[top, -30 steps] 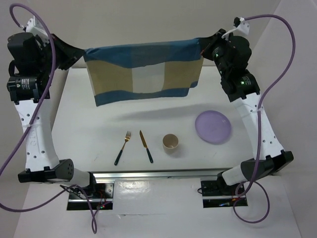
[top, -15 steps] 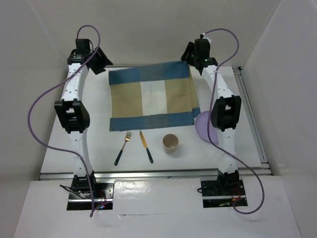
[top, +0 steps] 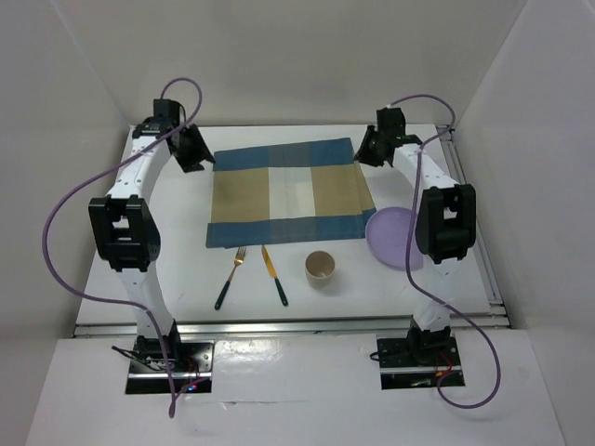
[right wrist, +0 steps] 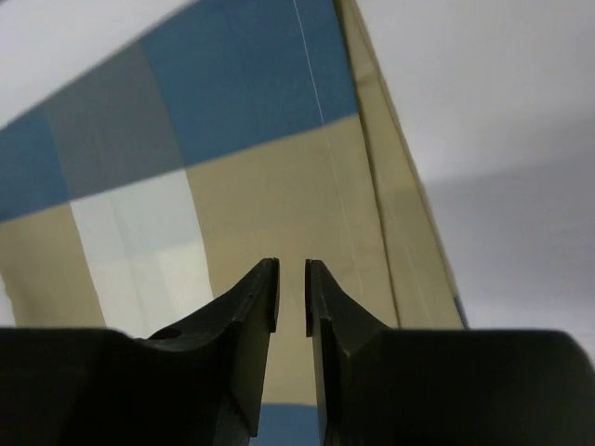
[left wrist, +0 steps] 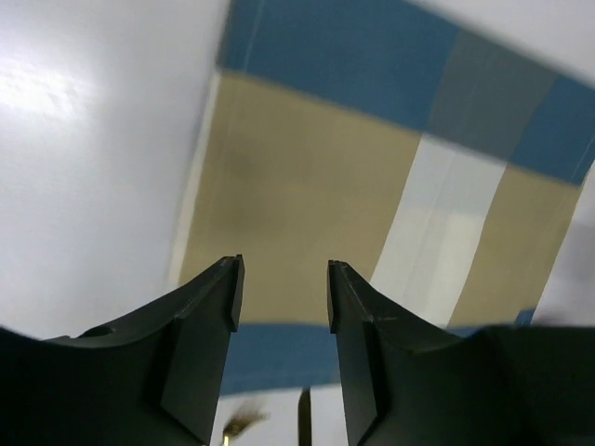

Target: Set the dinner table for one person

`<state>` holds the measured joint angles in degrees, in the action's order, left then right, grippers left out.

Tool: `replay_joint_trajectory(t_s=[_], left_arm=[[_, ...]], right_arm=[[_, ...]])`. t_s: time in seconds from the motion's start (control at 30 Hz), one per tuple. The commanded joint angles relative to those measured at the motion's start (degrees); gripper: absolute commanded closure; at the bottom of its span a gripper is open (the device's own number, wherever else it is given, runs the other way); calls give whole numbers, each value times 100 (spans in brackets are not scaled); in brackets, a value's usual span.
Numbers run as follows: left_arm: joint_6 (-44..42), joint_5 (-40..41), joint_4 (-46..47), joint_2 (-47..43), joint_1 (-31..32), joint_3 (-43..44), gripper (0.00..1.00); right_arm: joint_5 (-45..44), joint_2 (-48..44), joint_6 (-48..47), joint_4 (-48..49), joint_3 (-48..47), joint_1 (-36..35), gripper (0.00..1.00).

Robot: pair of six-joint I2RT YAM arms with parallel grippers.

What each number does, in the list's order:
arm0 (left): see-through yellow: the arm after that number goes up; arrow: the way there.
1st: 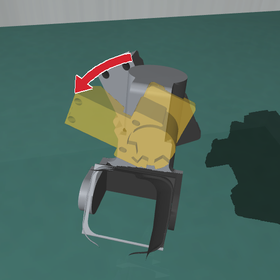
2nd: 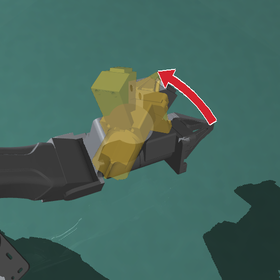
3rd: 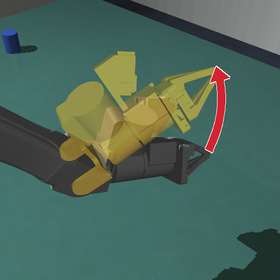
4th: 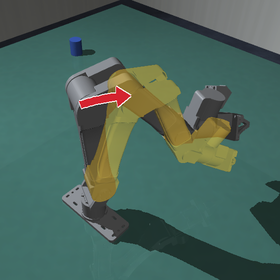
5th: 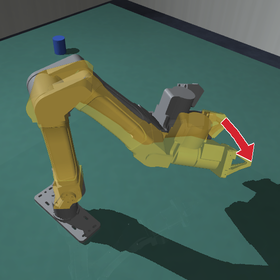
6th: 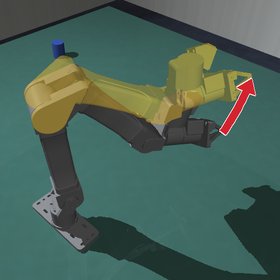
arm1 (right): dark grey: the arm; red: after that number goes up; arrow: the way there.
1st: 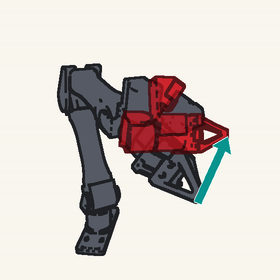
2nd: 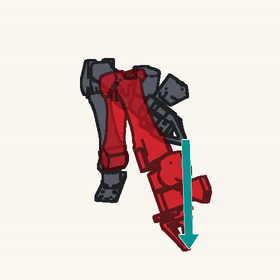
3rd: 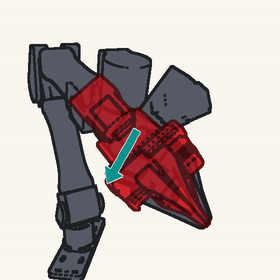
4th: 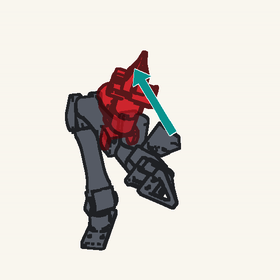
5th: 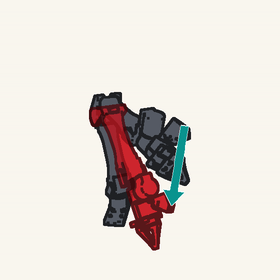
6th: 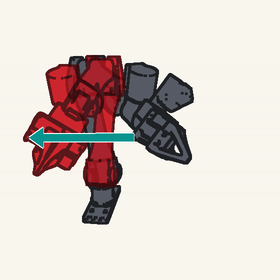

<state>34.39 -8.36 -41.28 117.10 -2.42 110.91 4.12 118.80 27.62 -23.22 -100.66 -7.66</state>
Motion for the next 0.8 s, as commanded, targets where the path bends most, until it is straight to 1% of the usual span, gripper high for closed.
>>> replay_joint_trajectory(t_s=[0.0, 0.03, 0.07, 0.1, 0.13, 0.23, 0.33, 0.43, 0.47, 0.57, 0.6, 0.7, 0.77], left_arm=[[-196, -341, 92, -231, 364, -1184, 45], [-196, -420, 163, -231, 417, -1386, 48], [-196, -421, 225, -179, 417, -1658, 51], [-196, -421, 225, -109, 496, -1713, 52], [-196, -421, 225, 57, 496, -1774, 56], [-65, -281, 225, 252, 567, -1880, 57], [-64, -167, 296, 480, 567, -1880, 57], [-64, 27, 77, 892, 515, -1530, 55], [-116, 97, -11, 1015, 514, -1233, 55], [-117, 177, -301, 1473, 461, -801, 55], [-117, 238, -354, 1561, 409, -538, 55], [-117, 457, -522, 1754, 207, -89, 55], [-170, 406, -644, 1755, 31, 253, 56]], right_arm=[[221, -226, -63, 134, 556, -130, 72], [282, -139, -63, -58, 556, -130, 75], [282, -86, -63, -129, 626, -130, 83], [282, -85, -63, -191, 688, -130, 87], [282, -16, -63, -191, 801, -183, 90], [282, -15, -63, -191, 1030, -183, 96], [344, 46, -63, -78, 1312, -297, 96], [484, 317, -63, -77, 1418, -368, 96], [484, 380, -11, -77, 1418, -437, 96], [545, 547, -11, -129, 1365, -604, 96], [546, 617, -11, -130, 1365, -605, 96], [686, 749, 42, -130, 1216, -833, 97], [792, 811, 42, -269, 962, -921, 97]])
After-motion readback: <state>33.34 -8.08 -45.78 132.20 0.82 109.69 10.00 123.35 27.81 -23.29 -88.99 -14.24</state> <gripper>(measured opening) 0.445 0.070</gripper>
